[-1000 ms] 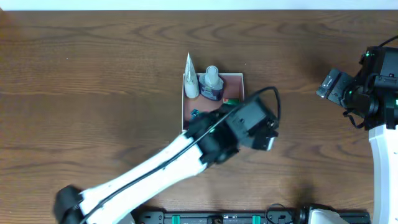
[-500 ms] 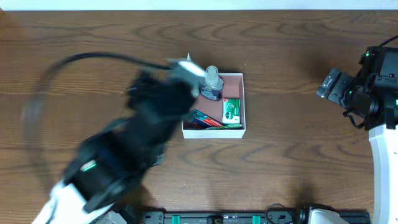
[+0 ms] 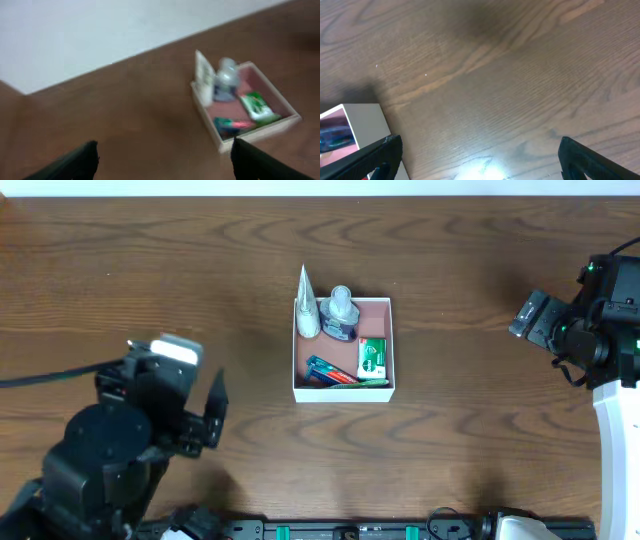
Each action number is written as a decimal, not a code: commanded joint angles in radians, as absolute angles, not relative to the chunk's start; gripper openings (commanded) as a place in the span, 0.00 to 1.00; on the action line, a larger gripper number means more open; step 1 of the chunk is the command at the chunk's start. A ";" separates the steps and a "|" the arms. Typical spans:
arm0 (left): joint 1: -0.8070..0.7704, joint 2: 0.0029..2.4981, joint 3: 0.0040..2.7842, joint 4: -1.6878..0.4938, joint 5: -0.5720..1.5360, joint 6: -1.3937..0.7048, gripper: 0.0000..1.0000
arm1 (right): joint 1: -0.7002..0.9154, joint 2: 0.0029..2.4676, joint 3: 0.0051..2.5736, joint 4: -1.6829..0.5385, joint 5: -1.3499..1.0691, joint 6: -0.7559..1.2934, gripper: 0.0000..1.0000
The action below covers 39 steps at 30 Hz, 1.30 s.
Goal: Pack container
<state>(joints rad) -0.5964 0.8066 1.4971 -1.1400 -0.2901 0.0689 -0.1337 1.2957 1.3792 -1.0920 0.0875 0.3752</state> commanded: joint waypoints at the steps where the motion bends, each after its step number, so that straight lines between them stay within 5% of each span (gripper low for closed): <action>1: -0.591 0.725 1.496 -1.170 -0.178 0.074 0.84 | -0.143 1.288 1.387 -1.093 0.105 0.388 0.99; 14: -0.591 0.416 1.358 -1.078 -0.052 0.073 0.85 | -0.143 1.288 1.387 -1.093 0.105 0.388 0.99; 29: -0.591 0.372 0.587 -0.176 -0.007 0.101 0.89 | -0.143 1.288 1.387 -1.093 0.105 0.388 0.99; 32: -0.591 0.373 0.484 -0.097 -0.079 0.101 0.98 | -0.143 1.288 1.387 -1.093 0.105 0.388 0.99; 39: -0.591 0.416 0.405 0.030 -0.147 0.192 0.98 | -0.143 1.288 1.387 -1.093 0.105 0.388 0.99</action>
